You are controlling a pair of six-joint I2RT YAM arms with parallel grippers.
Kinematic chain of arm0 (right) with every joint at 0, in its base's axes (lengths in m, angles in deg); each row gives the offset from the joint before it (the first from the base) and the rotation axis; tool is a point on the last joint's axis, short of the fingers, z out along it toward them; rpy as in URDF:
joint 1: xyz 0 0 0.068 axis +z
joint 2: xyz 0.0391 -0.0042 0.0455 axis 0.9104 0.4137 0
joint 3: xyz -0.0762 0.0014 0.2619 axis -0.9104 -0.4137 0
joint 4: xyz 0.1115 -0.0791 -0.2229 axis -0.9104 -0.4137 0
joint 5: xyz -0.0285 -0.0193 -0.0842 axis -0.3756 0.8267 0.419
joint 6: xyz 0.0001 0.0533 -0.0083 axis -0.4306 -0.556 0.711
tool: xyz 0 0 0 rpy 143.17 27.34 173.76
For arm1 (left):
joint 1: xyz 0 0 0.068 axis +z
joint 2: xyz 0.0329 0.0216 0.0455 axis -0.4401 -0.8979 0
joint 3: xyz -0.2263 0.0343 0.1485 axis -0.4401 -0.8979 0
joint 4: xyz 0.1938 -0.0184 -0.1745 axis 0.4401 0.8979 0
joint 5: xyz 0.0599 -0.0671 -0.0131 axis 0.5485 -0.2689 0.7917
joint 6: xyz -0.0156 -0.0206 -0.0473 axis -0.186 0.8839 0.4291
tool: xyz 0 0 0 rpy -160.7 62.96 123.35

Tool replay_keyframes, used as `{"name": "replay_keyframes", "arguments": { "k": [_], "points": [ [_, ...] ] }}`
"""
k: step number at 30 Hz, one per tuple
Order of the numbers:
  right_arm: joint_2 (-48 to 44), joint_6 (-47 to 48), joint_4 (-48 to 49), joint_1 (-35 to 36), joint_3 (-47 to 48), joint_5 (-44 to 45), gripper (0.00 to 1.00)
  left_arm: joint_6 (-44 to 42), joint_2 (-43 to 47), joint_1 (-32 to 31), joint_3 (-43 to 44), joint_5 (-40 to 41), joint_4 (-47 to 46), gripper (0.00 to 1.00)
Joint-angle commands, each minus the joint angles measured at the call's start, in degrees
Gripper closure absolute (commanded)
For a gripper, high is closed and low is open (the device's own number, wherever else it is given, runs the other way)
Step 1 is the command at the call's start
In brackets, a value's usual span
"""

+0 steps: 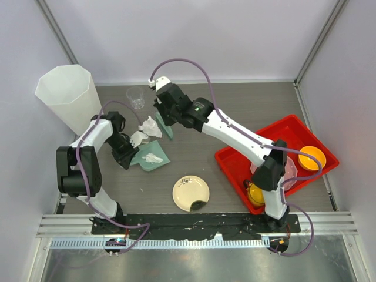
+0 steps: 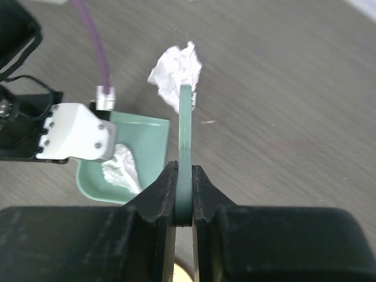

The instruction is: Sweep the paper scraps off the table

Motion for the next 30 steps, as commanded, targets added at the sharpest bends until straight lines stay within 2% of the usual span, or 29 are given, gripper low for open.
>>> {"name": "replay_keyframes", "arguments": {
  "k": [1, 5, 7, 13, 16, 20, 25, 30],
  "points": [
    [-3.3, 4.4, 5.3, -2.6, 2.5, 6.7, 0.99, 3.3, 4.6, 4.4, -0.9, -1.6, -1.3, 1.00],
    [0.1, 8.8, 9.2, -6.0, 3.6, 5.7, 0.99, 4.5, 4.4, 10.6, 1.1, -0.2, 0.2, 1.00],
    [3.6, 11.6, 11.4, -7.1, 5.7, 4.9, 0.99, 4.7, 3.1, 12.2, 2.2, 3.6, -1.1, 1.00],
    [12.6, 19.5, 20.0, -7.5, 9.3, 6.9, 0.99, 8.0, -3.8, 12.8, 6.4, 13.1, -7.0, 1.00],
    [17.0, 19.5, 21.7, -7.5, 11.6, 5.7, 0.99, 9.5, -7.4, 12.8, 11.3, 13.9, -7.3, 1.00],
    [21.8, 15.2, 18.4, -7.5, 17.4, 1.0, 0.99, 9.9, -11.5, 12.1, 16.1, 15.1, -6.4, 1.00],
    [22.0, 7.2, 17.7, -6.3, 16.5, -5.3, 0.99, 7.4, -12.7, 10.0, 15.6, 15.3, -7.2, 1.00],
    [21.9, -4.0, 21.0, -5.8, 16.3, -16.0, 0.99, 7.5, -13.3, 6.9, 15.4, 13.0, -7.2, 1.00]
  ]
}}
